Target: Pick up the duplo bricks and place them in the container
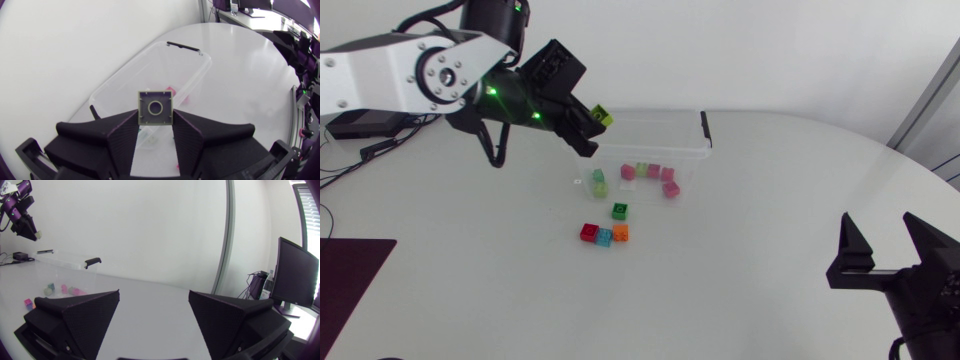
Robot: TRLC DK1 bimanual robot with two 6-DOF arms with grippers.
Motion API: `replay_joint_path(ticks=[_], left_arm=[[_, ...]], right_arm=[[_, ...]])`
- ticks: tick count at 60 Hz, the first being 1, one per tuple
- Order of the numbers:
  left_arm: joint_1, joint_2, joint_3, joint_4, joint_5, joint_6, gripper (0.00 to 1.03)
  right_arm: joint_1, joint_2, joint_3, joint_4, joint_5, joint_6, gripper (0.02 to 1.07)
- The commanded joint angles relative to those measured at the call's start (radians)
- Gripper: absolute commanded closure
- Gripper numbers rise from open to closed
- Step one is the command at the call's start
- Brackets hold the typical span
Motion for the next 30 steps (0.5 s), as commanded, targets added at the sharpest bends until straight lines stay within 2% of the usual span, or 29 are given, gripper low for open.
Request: replay_joint_path(ticks=[1, 6, 11, 20, 23, 26, 30], left_arm=[[0.004, 0.088, 0.040, 0.053, 0.003, -0.069, 0.72], [0.015, 0.160, 0.075, 0.106, 0.002, -0.095, 0.72], [0.024, 0.238, 0.134, 0.117, 0.002, -0.123, 0.72], [0.027, 0.329, 0.198, 0.175, -0.054, -0.143, 0.72], [0.027, 0.353, 0.224, 0.175, -0.077, -0.149, 0.67], [0.027, 0.378, 0.252, 0.166, -0.095, -0.155, 0.50], [0.027, 0.384, 0.270, 0.143, -0.109, -0.156, 0.14]], right_arm=[[0.005, -0.007, -0.020, -0.007, 0.001, 0.020, 0.07], [0.005, -0.007, -0.020, -0.007, 0.001, 0.020, 0.07], [0.005, -0.007, -0.020, -0.007, 0.001, 0.020, 0.07], [0.005, -0.007, -0.020, -0.007, 0.001, 0.020, 0.07], [0.005, -0.007, -0.020, -0.007, 0.001, 0.020, 0.07], [0.005, -0.007, -0.020, -0.007, 0.001, 0.020, 0.07], [0.005, -0.007, -0.020, -0.007, 0.001, 0.020, 0.07]])
